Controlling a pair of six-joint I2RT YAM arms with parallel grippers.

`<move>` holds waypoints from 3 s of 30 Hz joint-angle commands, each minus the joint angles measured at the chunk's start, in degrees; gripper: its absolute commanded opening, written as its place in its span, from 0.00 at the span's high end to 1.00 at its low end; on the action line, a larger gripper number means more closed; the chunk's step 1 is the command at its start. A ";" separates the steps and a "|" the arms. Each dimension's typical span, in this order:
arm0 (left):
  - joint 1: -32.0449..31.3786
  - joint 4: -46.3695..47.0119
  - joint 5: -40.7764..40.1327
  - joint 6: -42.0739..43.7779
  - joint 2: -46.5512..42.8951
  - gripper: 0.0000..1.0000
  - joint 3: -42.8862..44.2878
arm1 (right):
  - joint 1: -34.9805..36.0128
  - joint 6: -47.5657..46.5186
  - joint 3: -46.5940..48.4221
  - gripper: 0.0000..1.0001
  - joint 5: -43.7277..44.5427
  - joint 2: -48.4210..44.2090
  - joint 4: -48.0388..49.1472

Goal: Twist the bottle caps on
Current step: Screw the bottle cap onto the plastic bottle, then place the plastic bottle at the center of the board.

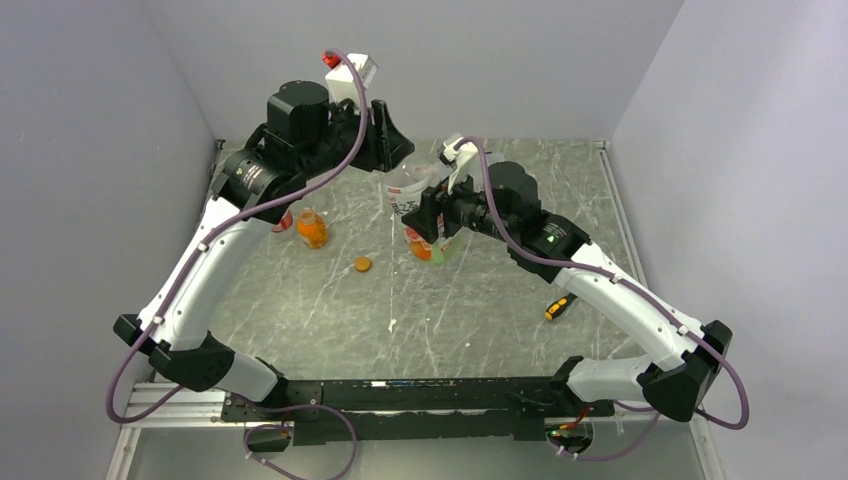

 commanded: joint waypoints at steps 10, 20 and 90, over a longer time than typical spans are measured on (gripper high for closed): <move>-0.01 -0.19 0.05 -2.03 2.43 0.84 0.81 | 0.15 -0.46 -1.12 1.00 7.25 -1.45 5.27; -4.15 14.61 -7.08 3.56 2.45 1.00 -6.15 | 0.05 2.40 -2.91 0.32 16.05 -3.08 0.99; -14.00 62.49 -7.05 24.58 39.12 0.50 -11.31 | -27.17 14.03 11.97 0.00 20.57 -12.58 -22.88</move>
